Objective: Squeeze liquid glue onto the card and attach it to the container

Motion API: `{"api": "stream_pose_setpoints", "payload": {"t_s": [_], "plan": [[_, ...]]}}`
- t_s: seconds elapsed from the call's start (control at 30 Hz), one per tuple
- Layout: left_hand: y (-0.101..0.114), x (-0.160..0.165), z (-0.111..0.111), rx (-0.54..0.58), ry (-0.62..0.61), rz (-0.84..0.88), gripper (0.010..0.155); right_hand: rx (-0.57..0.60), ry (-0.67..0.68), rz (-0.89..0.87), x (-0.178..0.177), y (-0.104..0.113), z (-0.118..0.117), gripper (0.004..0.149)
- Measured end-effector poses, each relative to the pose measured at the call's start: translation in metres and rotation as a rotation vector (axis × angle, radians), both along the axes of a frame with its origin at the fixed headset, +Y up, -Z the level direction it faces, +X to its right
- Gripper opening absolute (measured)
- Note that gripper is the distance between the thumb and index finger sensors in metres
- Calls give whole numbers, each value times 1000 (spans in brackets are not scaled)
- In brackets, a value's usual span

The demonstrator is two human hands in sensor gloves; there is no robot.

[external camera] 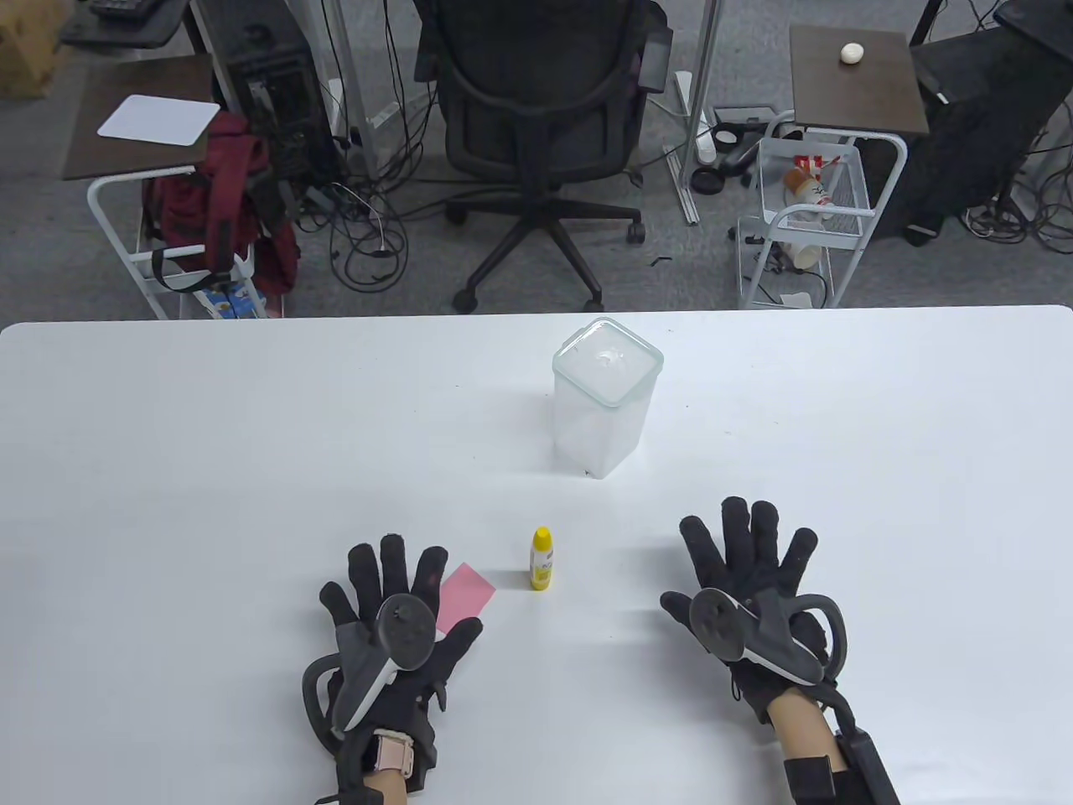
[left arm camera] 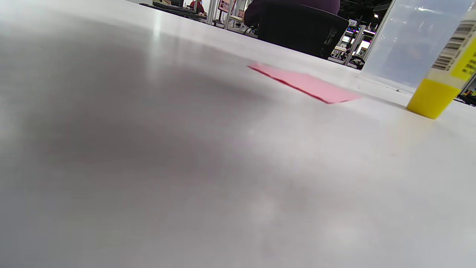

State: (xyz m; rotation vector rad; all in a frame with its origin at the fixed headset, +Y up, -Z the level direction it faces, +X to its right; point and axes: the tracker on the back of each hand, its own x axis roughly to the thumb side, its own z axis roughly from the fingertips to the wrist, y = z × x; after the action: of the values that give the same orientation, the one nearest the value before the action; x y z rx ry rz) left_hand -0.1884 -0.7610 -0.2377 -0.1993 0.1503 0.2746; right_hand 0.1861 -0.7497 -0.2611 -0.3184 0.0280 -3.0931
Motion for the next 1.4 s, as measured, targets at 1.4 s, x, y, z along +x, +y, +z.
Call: {"api": "stream_pose_setpoints", "payload": {"t_s": [1.4], "plan": [[-14, -12, -10, -96, 6, 191, 85, 266, 49, -753, -42, 57, -160, 87]]}}
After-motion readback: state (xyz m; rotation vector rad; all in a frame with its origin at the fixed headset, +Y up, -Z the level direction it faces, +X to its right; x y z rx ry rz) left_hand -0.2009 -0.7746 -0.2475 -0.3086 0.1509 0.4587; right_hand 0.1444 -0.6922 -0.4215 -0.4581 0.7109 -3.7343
